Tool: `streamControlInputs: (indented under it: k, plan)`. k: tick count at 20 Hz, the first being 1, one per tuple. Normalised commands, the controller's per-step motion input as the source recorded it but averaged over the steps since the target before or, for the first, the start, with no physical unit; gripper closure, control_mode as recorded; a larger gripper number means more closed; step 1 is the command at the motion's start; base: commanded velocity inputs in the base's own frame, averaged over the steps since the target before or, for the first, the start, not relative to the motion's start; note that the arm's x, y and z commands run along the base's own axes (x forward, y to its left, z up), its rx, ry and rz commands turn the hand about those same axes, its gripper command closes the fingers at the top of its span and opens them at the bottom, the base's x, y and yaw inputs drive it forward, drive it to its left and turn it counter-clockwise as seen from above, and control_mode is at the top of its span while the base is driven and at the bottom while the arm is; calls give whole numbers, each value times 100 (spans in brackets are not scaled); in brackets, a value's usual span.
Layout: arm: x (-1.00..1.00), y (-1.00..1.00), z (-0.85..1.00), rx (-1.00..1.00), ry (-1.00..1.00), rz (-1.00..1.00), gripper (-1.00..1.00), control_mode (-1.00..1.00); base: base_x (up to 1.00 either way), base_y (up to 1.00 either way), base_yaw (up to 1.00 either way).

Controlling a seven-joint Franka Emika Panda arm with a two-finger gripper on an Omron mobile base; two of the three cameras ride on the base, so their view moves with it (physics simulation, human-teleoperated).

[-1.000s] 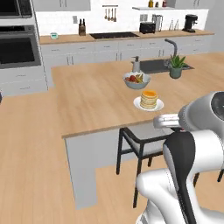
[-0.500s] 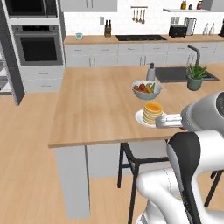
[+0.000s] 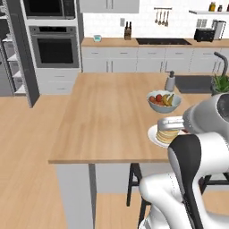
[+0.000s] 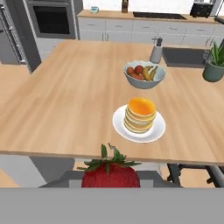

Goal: Take the strawberry from the fridge and place it on top of the pancake, located on the dining counter.

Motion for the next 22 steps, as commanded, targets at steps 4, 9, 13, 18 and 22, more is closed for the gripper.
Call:
streamControlInputs:
  k: [4, 9, 13, 18, 22]
  plan:
    - [0, 0, 0, 0, 0, 0, 100, 100, 19, -69, 26]
    - [0, 0, 0, 0, 0, 0, 100, 100, 30, -58, 22]
    - [52, -39, 0, 4, 6, 0, 100, -100, 11, -11, 1]
    - [69, -65, 1, 5, 15, 0, 100, -100, 0, 0, 0]
    - [69, -56, -22, 1, 13, 0, 100, -100, 0, 0, 0]
